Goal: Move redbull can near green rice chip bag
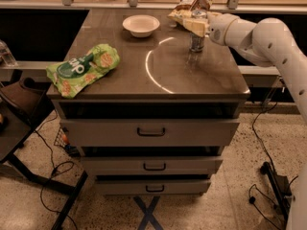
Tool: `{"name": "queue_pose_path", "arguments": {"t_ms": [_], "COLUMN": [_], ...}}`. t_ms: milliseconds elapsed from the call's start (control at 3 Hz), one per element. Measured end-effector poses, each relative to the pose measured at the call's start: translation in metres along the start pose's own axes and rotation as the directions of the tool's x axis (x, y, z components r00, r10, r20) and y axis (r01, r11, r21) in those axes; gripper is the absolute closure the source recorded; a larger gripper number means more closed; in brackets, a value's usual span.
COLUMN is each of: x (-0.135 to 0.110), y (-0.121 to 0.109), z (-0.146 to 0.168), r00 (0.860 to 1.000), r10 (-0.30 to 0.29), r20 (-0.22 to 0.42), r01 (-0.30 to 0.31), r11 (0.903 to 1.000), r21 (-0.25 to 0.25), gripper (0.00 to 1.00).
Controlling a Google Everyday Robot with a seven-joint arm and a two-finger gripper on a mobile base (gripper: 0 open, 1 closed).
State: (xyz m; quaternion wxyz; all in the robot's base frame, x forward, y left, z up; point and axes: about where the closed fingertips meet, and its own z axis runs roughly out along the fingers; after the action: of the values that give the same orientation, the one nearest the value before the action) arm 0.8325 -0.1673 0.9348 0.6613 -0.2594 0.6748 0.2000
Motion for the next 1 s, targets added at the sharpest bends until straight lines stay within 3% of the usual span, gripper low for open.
{"name": "queue_pose_path", "arguments": {"t_ms": [667,1000], "x": [0.0007,0.0009], "y": [0.0046,0.0062], "z": [0.0048,0.0065], "r00": [1.0,1.0], "r10": [0.002,0.002], "r20": [0.0,0.0], "r01": [-0.002,-0.002], "r11": [1.0,0.9999], "r21": [-0.008,-0.011], "gripper": [0.93,1.0]}}
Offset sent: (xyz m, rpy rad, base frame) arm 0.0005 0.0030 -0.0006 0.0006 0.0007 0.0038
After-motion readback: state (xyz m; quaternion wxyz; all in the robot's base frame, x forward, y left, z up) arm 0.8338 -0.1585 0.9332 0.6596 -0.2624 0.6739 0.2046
